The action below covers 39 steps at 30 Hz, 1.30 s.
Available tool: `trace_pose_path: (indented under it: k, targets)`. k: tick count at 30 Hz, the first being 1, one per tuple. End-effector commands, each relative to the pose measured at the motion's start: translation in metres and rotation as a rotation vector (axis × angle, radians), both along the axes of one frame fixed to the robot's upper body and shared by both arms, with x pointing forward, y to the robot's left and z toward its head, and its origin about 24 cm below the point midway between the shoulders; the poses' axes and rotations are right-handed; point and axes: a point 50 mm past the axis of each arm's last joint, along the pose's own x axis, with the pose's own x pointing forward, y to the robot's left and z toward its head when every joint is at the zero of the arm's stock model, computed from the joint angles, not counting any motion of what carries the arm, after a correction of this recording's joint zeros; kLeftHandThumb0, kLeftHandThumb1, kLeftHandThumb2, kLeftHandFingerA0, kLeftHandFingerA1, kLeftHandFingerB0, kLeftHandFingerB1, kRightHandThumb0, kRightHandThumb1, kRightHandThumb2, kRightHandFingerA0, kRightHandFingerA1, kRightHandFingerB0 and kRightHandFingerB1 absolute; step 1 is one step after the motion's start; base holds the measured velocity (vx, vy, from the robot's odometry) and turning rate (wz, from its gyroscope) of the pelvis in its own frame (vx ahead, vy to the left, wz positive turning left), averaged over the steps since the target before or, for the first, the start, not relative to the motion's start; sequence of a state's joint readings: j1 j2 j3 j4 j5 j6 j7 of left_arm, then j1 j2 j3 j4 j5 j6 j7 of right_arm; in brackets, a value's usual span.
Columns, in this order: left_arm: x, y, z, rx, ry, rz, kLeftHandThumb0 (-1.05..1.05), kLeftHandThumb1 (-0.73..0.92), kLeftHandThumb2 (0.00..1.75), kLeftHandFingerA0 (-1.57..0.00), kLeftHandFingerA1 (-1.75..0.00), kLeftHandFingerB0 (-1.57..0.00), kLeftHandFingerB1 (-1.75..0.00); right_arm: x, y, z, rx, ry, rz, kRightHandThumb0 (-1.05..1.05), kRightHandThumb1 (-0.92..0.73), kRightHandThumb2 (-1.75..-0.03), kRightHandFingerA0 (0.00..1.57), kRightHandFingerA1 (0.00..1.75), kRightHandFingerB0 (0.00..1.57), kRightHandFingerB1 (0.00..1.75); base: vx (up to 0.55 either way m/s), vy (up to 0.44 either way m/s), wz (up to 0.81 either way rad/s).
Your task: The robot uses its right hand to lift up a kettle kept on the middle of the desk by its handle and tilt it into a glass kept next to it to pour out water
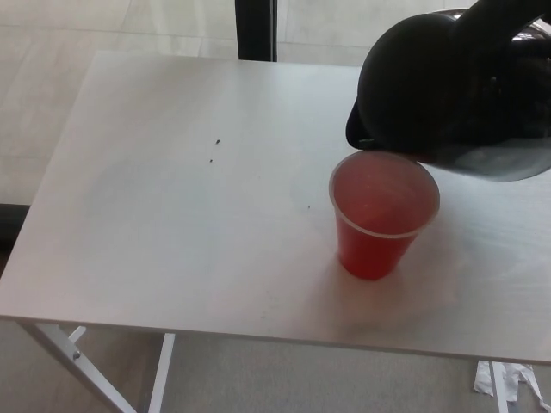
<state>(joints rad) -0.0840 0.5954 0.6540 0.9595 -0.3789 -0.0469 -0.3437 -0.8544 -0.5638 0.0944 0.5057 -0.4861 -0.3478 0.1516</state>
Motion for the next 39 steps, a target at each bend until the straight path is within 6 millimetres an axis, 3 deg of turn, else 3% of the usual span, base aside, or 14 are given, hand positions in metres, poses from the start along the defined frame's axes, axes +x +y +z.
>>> trace_pose_path:
  k: [1,3,4,5,9,10,24,25,29,30,33,34,36,39]
  targets:
    - [-0.005,0.006,0.003,-0.01,-0.001,0.037,-1.05,0.56,1.24,-1.27,-0.94,-0.86,-1.31,-0.016,-0.004,0.023,0.028,-0.132,0.149,-0.22,-0.82,-0.75,0.78,1.75,0.68,1.6,0.0,0.0,0.0]
    - [-0.007,0.007,0.003,-0.017,-0.013,0.029,-1.05,0.73,0.86,-1.25,-0.98,-0.9,-1.28,-0.018,-0.004,0.025,0.043,-0.131,0.15,-0.17,-0.78,-0.79,0.77,1.75,0.67,1.6,0.0,0.0,0.0]
    - [-0.007,0.007,0.004,-0.016,-0.013,0.032,-1.05,0.55,1.23,-1.27,-0.93,-0.93,-1.29,-0.018,-0.005,0.025,0.042,-0.136,0.153,-0.15,-0.78,-0.79,0.77,1.75,0.68,1.59,0.0,0.0,0.0]
    - [-0.006,0.007,0.004,-0.014,-0.012,0.036,-1.05,0.73,0.87,-1.26,-0.99,-0.94,-1.25,-0.019,-0.005,0.026,0.034,-0.142,0.155,-0.17,-0.82,-0.73,0.76,1.74,0.66,1.59,0.0,0.0,0.0]
    - [-0.006,0.008,0.005,-0.013,-0.007,0.039,-1.05,0.74,0.87,-1.24,-1.0,-0.91,-1.28,-0.023,-0.006,0.027,0.023,-0.141,0.178,-0.11,-0.73,-0.84,0.75,1.75,0.67,1.63,0.0,0.0,0.0]
    - [-0.007,0.008,0.005,-0.013,-0.006,0.04,-1.05,0.54,1.23,-1.27,-0.95,-0.91,-1.3,-0.023,-0.006,0.027,0.026,-0.138,0.182,-0.07,-0.69,-0.88,0.73,1.75,0.66,1.64,0.0,0.0,0.0]
    - [-0.009,0.009,0.005,-0.002,0.001,0.045,-1.05,0.58,1.27,-1.29,-0.95,-0.9,-1.32,-0.026,-0.007,0.018,-0.032,-0.126,0.201,-0.23,-0.82,-0.68,0.81,1.75,0.68,1.58,0.0,0.0,0.0]
    - [-0.009,0.008,0.005,0.0,0.001,0.042,-1.05,0.75,0.89,-1.26,-0.97,-0.9,-1.32,-0.027,-0.006,0.017,-0.038,-0.142,0.207,-0.17,-0.73,-0.79,0.8,1.75,0.68,1.63,0.0,0.0,0.0]
    - [-0.008,0.009,0.005,-0.01,-0.007,0.047,-1.05,0.53,1.26,-1.28,-0.93,-0.92,-1.32,-0.025,-0.003,0.012,-0.078,-0.15,0.191,-0.17,-0.73,-0.77,0.83,1.75,0.64,1.68,0.0,0.0,0.0]
    - [-0.007,0.009,0.006,-0.007,-0.005,0.043,-1.05,0.75,0.88,-1.24,-0.99,-0.91,-1.3,-0.025,-0.003,0.01,-0.088,-0.133,0.195,-0.15,-0.73,-0.79,0.82,1.75,0.62,1.68,0.0,0.0,0.0]
    - [-0.005,0.01,0.008,-0.008,-0.007,0.045,-1.05,0.57,1.26,-1.3,-0.92,-0.91,-1.31,-0.024,0.002,0.006,-0.15,-0.152,0.211,-0.22,-0.77,-0.69,0.74,1.75,0.61,1.7,0.0,0.0,0.0]
    - [-0.004,0.01,0.008,-0.007,-0.009,0.044,-1.05,0.57,1.26,-1.3,-0.9,-0.93,-1.31,-0.024,0.003,0.007,-0.164,-0.158,0.216,-0.36,-0.6,-0.95,1.05,1.34,0.88,1.23,0.0,0.0,0.0]
    - [-0.003,0.009,0.008,-0.006,-0.016,0.043,-1.05,0.75,0.92,-1.25,-0.96,-0.93,-1.27,-0.023,0.008,0.009,-0.204,-0.162,0.23,-0.27,-0.75,-0.65,0.74,1.61,0.72,1.4,0.0,0.0,0.0]
    - [-0.003,0.009,0.008,-0.003,-0.016,0.048,-1.05,0.58,1.26,-1.3,-0.92,-0.9,-1.31,-0.022,0.014,0.012,-0.231,-0.172,0.249,-0.22,-0.72,-0.68,0.77,1.41,0.76,1.2,0.0,0.0,0.0]
